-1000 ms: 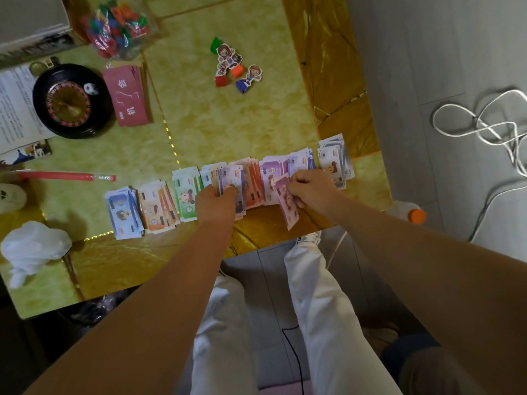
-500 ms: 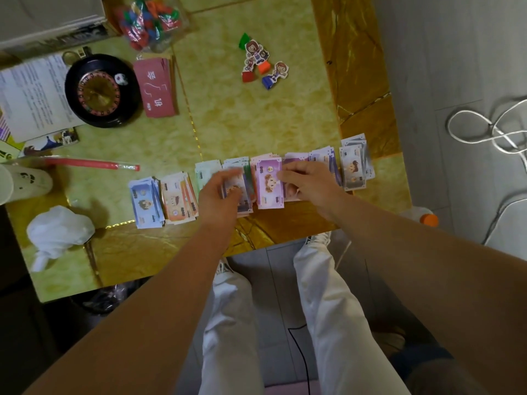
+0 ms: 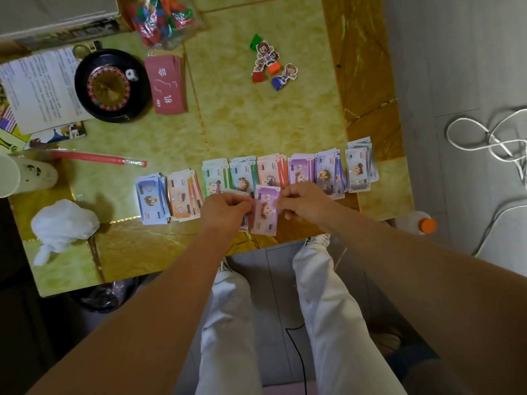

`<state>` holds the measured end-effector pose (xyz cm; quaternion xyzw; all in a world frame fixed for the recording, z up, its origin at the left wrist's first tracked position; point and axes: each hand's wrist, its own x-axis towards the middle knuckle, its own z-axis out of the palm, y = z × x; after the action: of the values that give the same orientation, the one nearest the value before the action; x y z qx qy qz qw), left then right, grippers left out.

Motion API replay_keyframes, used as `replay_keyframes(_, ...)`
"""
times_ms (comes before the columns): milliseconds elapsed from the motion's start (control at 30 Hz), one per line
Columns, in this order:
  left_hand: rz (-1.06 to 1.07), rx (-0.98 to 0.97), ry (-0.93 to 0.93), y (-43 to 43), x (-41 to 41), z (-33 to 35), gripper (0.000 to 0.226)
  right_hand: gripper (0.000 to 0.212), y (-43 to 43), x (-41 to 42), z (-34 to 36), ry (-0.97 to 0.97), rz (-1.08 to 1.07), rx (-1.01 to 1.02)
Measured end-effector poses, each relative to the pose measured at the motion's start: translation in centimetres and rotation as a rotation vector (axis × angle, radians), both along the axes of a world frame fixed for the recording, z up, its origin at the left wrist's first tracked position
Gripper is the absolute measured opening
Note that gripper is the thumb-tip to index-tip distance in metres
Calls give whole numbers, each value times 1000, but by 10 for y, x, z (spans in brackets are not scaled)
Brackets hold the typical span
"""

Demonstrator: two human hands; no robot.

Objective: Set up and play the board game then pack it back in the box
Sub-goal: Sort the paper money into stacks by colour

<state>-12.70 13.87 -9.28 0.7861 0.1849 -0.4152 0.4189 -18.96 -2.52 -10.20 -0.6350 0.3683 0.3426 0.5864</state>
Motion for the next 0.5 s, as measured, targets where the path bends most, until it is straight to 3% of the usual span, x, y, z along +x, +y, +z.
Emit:
replay_keyframes(100, 51, -34, 20, 3, 0, 2, 25, 7, -10, -6, -1, 19, -10, -64)
replay_keyframes(367, 81, -104, -39, 0, 5, 7, 27, 29, -35, -15, -11, 27, -21, -383)
replay_keyframes(500, 108, -137, -91, -8, 1, 3, 36, 19, -35, -15, -13, -13, -41, -419)
